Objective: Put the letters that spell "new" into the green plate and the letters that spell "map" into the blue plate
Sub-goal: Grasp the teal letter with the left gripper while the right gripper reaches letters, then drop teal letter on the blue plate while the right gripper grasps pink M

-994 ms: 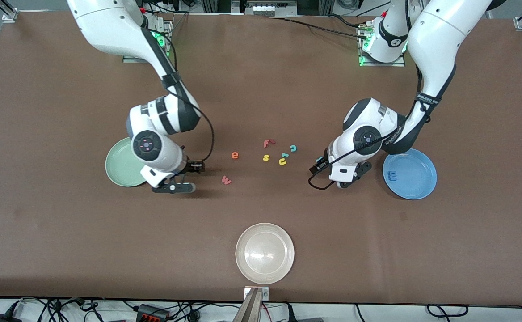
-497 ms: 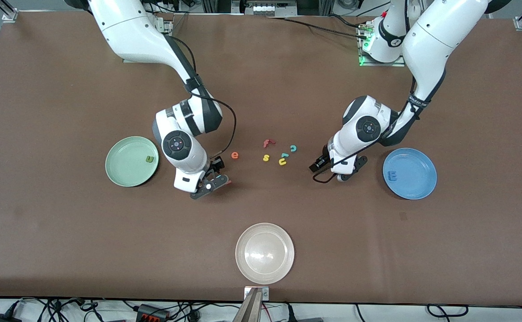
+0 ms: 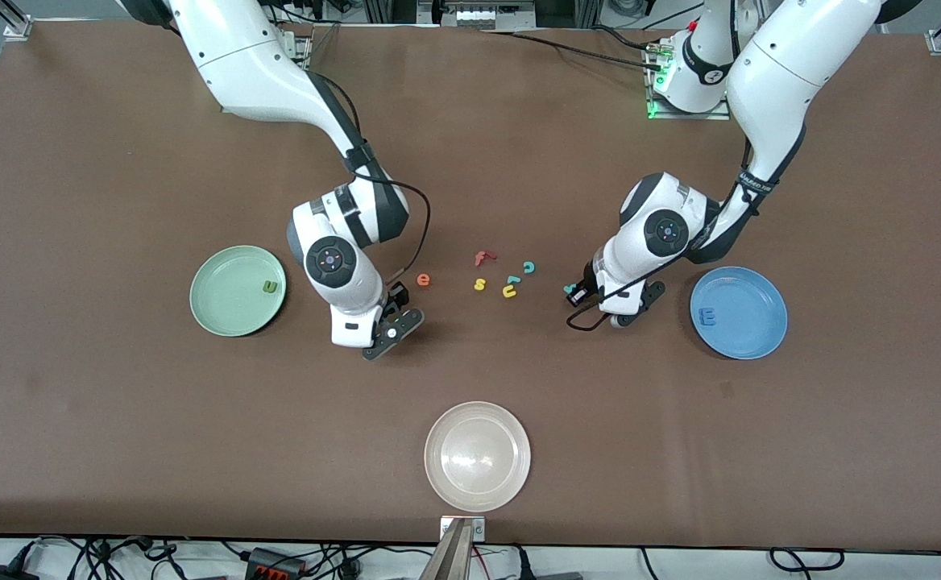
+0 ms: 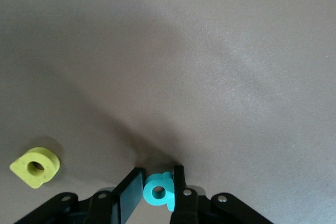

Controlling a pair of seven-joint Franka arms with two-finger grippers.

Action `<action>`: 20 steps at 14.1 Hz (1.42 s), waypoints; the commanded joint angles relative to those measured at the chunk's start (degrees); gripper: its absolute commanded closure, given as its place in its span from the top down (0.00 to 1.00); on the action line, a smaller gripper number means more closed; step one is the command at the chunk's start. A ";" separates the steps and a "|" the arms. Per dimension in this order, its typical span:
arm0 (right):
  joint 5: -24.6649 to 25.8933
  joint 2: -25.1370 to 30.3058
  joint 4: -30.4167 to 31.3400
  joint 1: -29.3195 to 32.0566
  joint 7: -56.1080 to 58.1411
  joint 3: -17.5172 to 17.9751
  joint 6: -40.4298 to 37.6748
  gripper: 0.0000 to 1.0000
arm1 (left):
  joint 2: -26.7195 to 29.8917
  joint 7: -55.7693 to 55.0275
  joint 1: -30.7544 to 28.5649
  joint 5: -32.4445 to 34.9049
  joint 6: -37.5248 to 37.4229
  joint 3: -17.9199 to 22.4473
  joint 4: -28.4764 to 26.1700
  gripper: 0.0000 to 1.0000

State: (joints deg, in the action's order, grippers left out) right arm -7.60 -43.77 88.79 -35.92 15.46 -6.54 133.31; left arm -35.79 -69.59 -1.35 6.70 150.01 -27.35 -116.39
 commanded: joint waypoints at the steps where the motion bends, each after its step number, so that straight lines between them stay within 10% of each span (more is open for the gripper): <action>1: -0.39 -1.76 -1.17 -1.35 1.15 -0.23 3.08 0.64 | 0.19 -0.90 0.21 1.21 0.02 0.19 -0.07 0.06; 13: -0.74 -3.34 -1.17 -2.58 0.45 -0.23 6.88 0.54 | 5.12 19.35 -6.98 1.30 -30.10 0.19 12.49 0.06; 20: -0.83 -3.78 -1.08 -2.58 0.45 -0.23 6.79 0.45 | 2.92 42.23 -18.15 12.80 -30.13 1.51 12.15 0.10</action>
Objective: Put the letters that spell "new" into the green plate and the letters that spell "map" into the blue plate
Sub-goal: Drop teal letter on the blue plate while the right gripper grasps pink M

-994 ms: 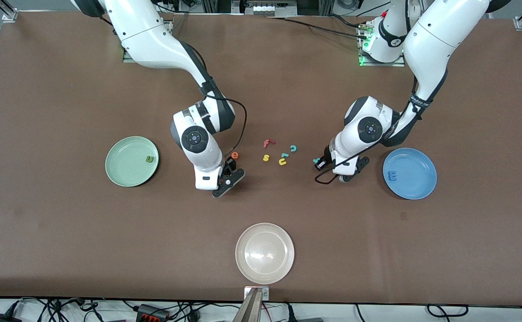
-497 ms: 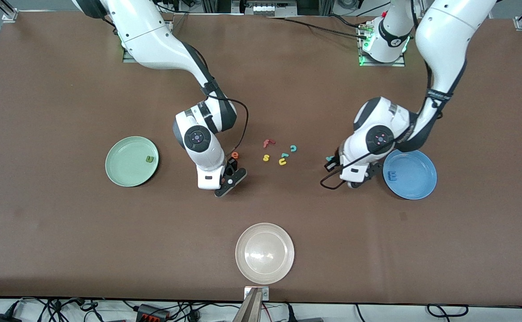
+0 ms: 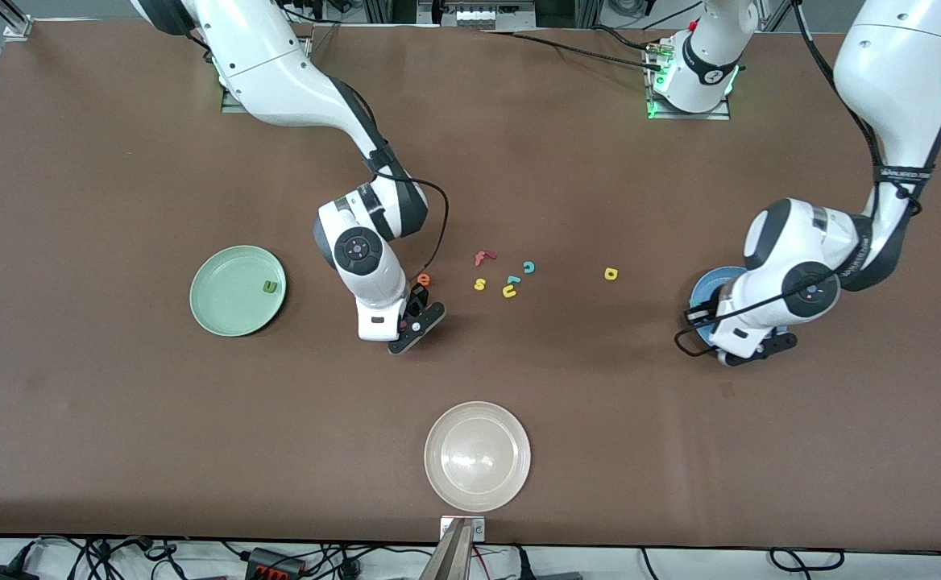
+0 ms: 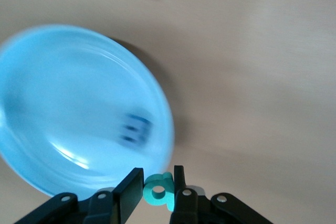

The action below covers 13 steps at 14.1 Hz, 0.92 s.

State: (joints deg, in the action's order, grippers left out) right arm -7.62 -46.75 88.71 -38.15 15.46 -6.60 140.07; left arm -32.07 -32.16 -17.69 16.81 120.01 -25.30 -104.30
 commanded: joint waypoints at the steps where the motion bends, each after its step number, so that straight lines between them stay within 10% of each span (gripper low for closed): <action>1: -0.82 -0.89 -1.00 -0.34 0.45 -0.17 0.03 0.43 | -1.32 6.31 -3.21 3.83 0.40 -0.54 0.15 0.11; 3: -0.91 -0.89 -1.00 -0.34 0.45 -0.17 -0.06 0.28 | -1.42 6.94 -3.76 4.55 0.49 -0.54 0.06 0.36; 4: -0.91 -0.71 -1.00 -0.34 0.53 -0.17 -0.32 0.18 | -1.42 6.94 -3.84 4.55 0.41 -0.54 0.06 0.84; 5: -0.91 -0.45 -1.00 -0.26 0.53 -0.17 -0.41 0.12 | -1.33 6.94 -3.93 4.55 0.14 -0.63 0.06 1.00; 10: -0.82 6.21 0.14 4.64 -0.25 -1.57 -13.37 0.09 | 0.25 3.53 -3.76 4.20 -5.73 -7.81 -0.11 1.00; 13: -0.64 11.49 5.40 8.00 -2.63 -8.23 -20.97 0.09 | -0.10 -1.14 -3.06 4.37 -5.75 -13.88 -2.92 1.00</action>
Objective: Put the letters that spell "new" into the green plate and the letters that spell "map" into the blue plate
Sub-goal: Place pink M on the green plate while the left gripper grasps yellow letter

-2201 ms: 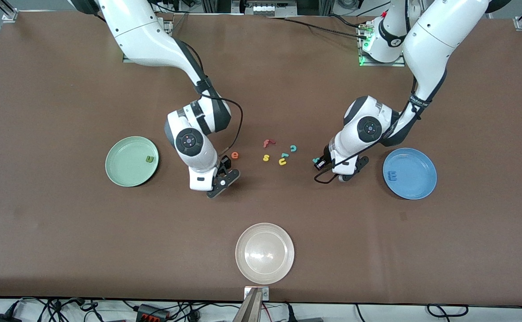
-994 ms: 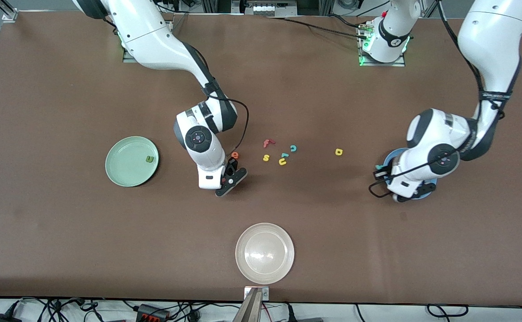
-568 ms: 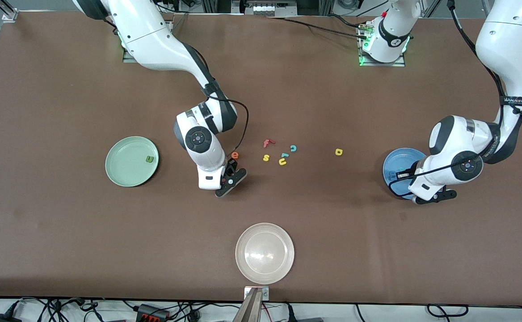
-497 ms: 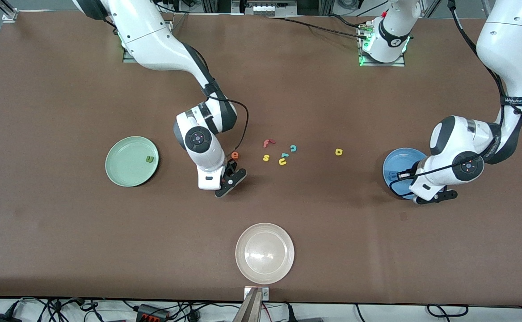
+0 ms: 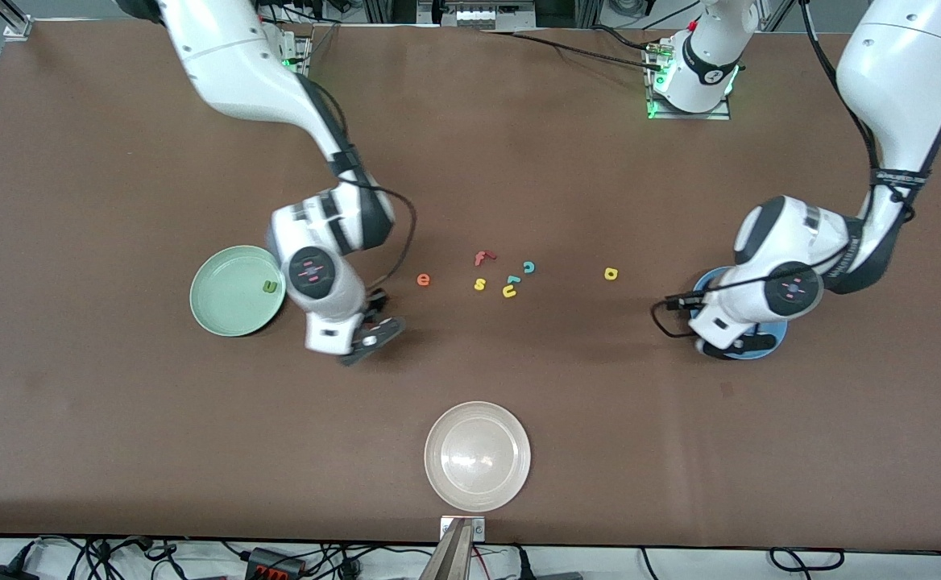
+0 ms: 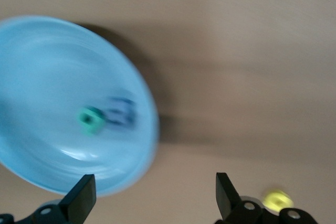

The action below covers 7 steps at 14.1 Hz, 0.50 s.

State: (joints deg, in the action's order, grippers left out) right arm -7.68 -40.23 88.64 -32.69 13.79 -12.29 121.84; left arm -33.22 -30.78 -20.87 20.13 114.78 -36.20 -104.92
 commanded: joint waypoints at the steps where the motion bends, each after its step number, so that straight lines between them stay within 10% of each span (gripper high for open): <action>1: -0.58 6.37 7.66 2.37 -2.78 -5.35 -3.27 0.09 | 1.06 -1.92 0.82 1.23 0.00 -3.61 -3.26 1.00; 7: -0.76 9.11 17.08 5.26 -6.49 -10.13 -4.85 0.09 | -0.70 -1.29 6.27 13.06 9.31 -7.57 -9.41 1.00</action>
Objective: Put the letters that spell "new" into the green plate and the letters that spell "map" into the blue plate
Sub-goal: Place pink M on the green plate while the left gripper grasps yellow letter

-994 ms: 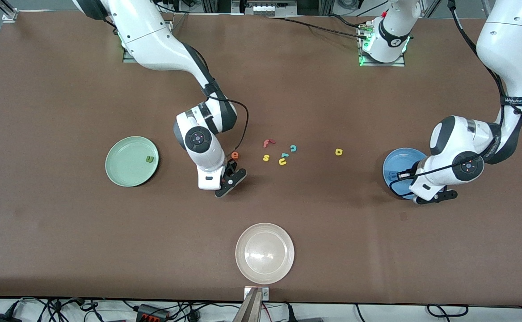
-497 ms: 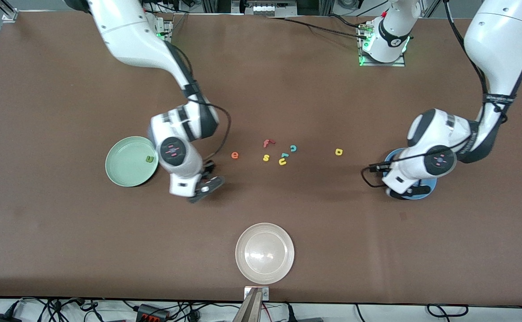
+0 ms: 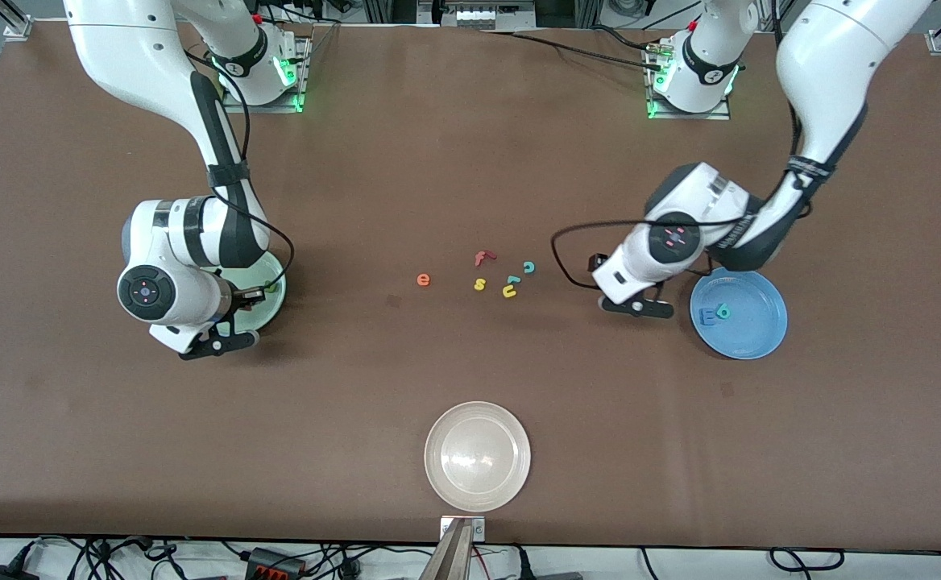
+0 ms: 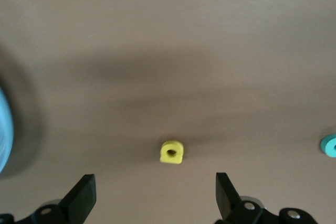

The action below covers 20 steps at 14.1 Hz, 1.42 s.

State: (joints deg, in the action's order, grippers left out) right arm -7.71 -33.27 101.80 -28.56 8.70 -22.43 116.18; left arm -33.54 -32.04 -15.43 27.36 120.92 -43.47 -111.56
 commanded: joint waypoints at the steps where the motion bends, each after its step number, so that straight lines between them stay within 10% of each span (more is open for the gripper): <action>1: -0.72 2.07 4.54 2.53 -1.41 0.02 0.81 0.09 | -0.47 0.31 1.10 7.17 3.62 -0.30 -3.13 1.00; 4: -0.81 0.93 5.33 3.16 -1.49 0.02 0.98 0.13 | -2.13 1.11 0.85 10.67 4.94 -0.30 -3.23 0.98; 7: -0.81 0.05 5.25 3.68 -2.11 0.02 2.21 1.00 | -3.63 1.02 -1.08 11.31 8.17 -0.21 -5.59 0.88; 12: -0.81 2.68 0.51 -1.04 -2.55 0.90 1.16 1.00 | -4.86 1.20 -2.67 11.40 13.82 -0.04 -7.88 0.48; 17: -9.99 0.67 -3.80 -14.06 -16.06 1.08 2.39 0.71 | -4.95 1.11 -3.72 11.40 13.82 -0.13 -7.97 0.13; 20: -13.38 -0.56 -3.72 -17.76 -21.25 1.07 2.83 0.66 | -4.17 1.19 -4.78 11.40 13.21 -0.30 -7.80 0.10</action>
State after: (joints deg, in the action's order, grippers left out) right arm -19.12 -32.32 98.72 -45.72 -9.64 -20.84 118.64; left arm -38.14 -31.33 -18.58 37.35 134.10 -43.56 -118.73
